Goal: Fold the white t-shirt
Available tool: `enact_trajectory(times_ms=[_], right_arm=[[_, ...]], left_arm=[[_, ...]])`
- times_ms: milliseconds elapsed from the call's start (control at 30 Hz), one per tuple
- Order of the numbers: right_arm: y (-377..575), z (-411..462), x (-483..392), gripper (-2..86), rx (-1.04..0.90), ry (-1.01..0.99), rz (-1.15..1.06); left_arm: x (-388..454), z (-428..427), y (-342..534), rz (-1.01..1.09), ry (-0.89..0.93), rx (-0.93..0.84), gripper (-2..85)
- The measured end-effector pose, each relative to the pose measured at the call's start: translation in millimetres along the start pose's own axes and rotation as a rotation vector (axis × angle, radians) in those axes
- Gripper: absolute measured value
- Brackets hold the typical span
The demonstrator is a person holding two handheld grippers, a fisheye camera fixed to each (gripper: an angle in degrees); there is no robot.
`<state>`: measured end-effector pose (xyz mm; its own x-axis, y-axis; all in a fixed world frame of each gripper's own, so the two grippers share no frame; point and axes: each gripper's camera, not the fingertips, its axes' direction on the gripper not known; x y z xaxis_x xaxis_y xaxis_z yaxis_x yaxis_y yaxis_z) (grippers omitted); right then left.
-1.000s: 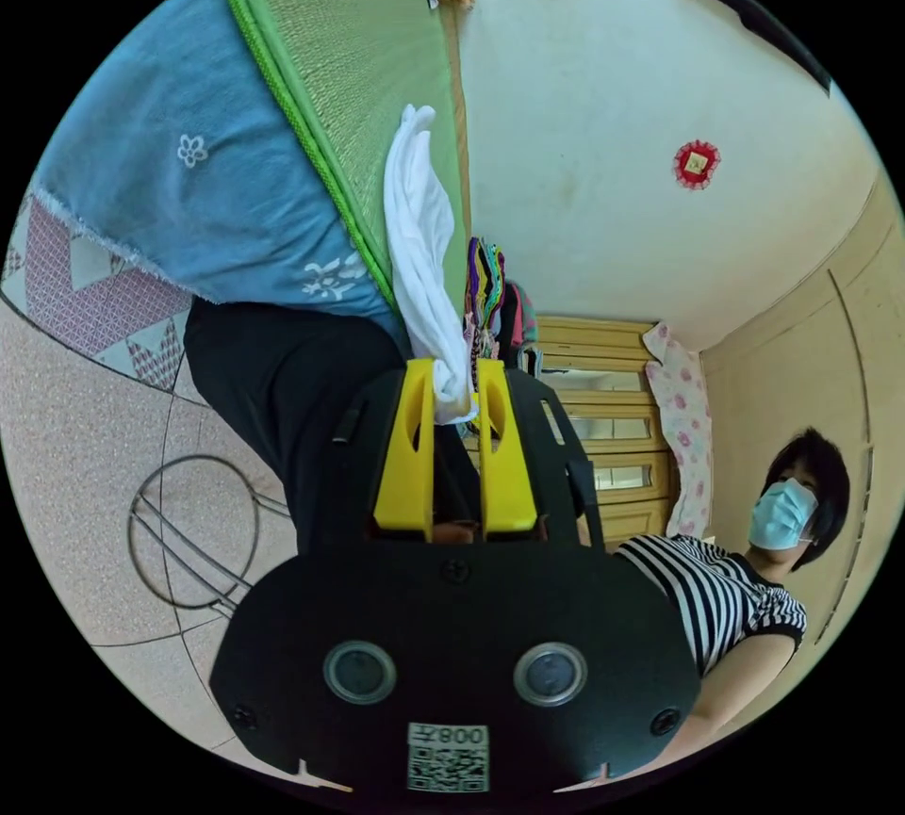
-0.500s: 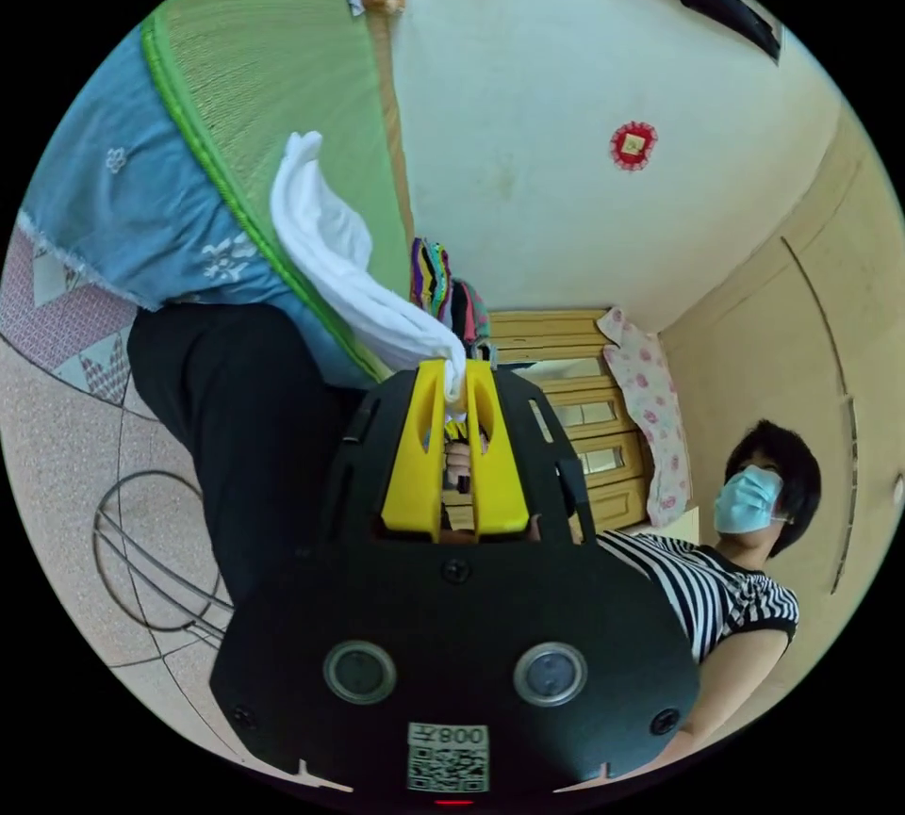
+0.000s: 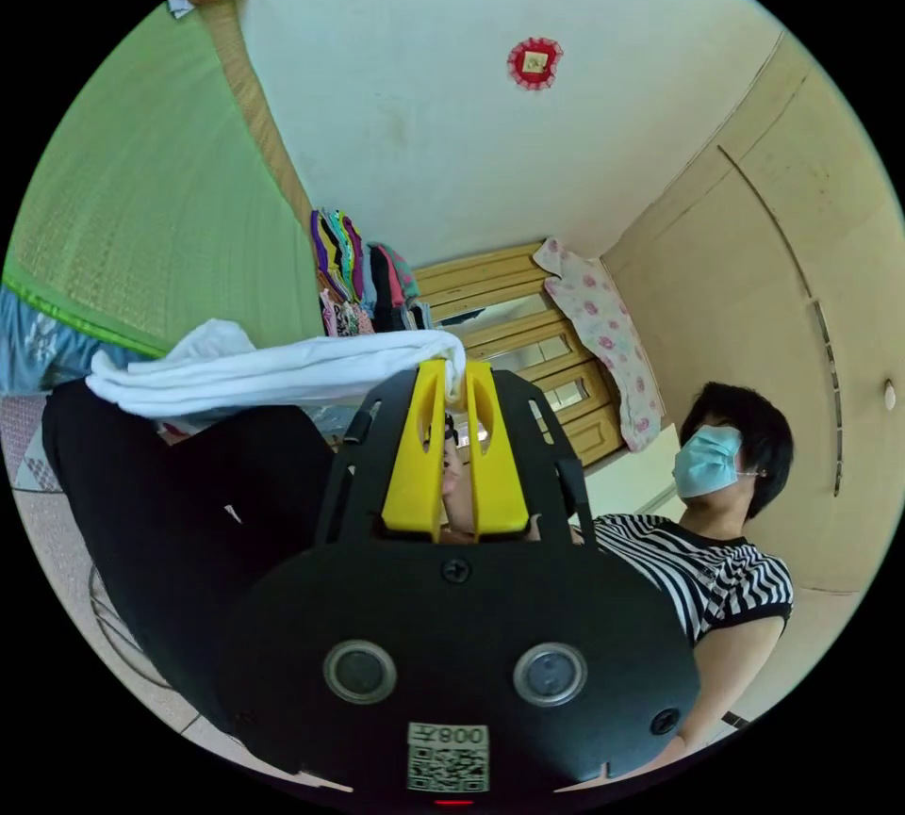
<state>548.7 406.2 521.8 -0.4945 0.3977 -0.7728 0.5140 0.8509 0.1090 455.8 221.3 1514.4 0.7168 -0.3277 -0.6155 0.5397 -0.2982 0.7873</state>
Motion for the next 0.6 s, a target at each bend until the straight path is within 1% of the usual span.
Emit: enact_trajectory(times_ms=[267, 600], right_arm=[[41, -126, -7, 1.8, 0.132, -0.02, -0.09], [64, -269, 20, 1.9, 0.251, 0.015, -0.106]], left_arm=[[-10, 104, -14, 0.011, 0.067, -0.089, 3.3], [-56, 259, -53, -0.05, 0.092, -0.207, 2.9]])
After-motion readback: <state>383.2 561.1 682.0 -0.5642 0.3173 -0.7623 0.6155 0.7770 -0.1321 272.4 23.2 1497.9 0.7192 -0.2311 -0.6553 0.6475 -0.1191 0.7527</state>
